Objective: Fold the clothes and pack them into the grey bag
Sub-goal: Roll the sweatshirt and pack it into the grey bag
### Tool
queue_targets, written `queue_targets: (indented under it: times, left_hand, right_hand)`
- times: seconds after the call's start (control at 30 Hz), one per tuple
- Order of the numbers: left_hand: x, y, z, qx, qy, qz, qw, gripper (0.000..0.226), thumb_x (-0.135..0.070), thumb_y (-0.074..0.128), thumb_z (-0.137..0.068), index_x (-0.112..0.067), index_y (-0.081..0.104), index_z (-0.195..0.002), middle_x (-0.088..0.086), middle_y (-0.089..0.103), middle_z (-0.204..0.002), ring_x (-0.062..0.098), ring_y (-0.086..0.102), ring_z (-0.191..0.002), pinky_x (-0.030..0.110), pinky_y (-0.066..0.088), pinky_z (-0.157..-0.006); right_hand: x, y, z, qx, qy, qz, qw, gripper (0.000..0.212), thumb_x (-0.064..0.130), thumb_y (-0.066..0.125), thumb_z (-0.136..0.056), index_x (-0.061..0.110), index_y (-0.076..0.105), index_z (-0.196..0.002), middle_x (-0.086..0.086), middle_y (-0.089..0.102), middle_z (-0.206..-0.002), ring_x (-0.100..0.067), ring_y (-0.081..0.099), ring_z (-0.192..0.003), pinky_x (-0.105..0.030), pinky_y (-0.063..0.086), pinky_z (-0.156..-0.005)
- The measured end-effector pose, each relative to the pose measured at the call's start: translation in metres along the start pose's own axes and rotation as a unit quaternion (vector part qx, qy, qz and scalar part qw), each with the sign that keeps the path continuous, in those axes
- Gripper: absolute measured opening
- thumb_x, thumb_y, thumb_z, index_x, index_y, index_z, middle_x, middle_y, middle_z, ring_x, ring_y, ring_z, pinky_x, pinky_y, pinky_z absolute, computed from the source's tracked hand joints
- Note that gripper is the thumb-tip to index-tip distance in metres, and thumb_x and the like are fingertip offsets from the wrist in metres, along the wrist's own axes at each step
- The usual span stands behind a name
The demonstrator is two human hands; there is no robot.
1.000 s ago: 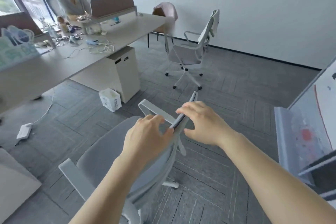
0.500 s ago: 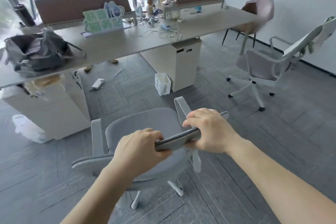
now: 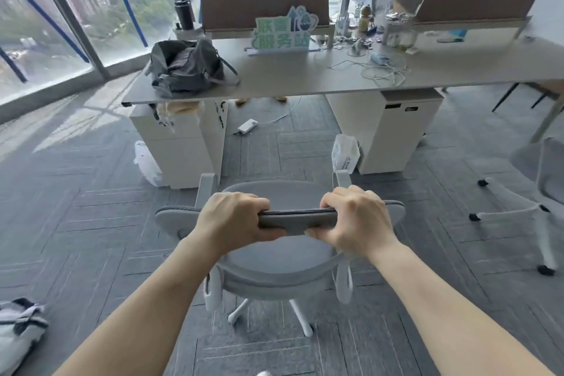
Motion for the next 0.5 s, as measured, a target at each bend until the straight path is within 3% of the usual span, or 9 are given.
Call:
queue_targets:
  times: [0.13,0.3,0.4,0.5]
  left_hand:
    - [0.021,0.009,-0.039,-0.012,0.017,-0.005,1.0,0.061,-0.081,0.034,-0.068,-0.021,0.05,-0.064,-0.009,0.051,-0.058,0.016,0.044,-0.052,0.025,0.039,-0.051]
    - [0.064,0.025,-0.094,-0.013,0.019,-0.002,1.0,0.055,-0.078,0.045,-0.068,-0.023,0.043,-0.062,-0.007,0.058,-0.061,0.017,0.046,-0.053,0.025,0.04,-0.052]
    - [0.085,0.034,-0.128,-0.006,0.013,-0.001,1.0,0.058,-0.08,0.037,-0.066,-0.022,0.045,-0.064,-0.006,0.057,-0.062,0.017,0.047,-0.055,0.025,0.04,-0.054]
    - [0.1,0.041,-0.168,0.008,0.003,-0.005,1.0,0.054,-0.077,0.05,-0.072,-0.023,0.048,-0.068,-0.006,0.061,-0.07,0.016,0.049,-0.061,0.026,0.035,-0.057]
  right_hand:
    - [-0.012,0.012,-0.036,-0.016,0.0,0.003,1.0,0.046,0.074,0.057,-0.061,0.029,0.057,-0.068,0.012,0.053,-0.064,-0.014,0.05,-0.066,-0.031,0.041,-0.064]
    - [-0.02,0.035,-0.097,-0.03,0.018,0.016,0.999,0.045,0.073,0.059,-0.061,0.028,0.058,-0.068,0.012,0.052,-0.064,-0.016,0.052,-0.067,-0.03,0.041,-0.064]
    - [-0.029,0.046,-0.133,-0.033,0.024,0.023,0.999,0.045,0.073,0.059,-0.061,0.028,0.058,-0.068,0.01,0.053,-0.064,-0.017,0.054,-0.068,-0.03,0.04,-0.063]
    - [-0.046,0.055,-0.173,-0.026,0.027,0.02,0.999,0.046,0.074,0.058,-0.062,0.028,0.056,-0.067,0.011,0.055,-0.065,-0.017,0.055,-0.07,-0.03,0.039,-0.064]
Point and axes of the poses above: each hand's wrist, its own z-axis away from the middle knuckle, its own y-axis out of the palm, x = y × z, the point moved 3 cm from there along -z, towards the middle knuckle
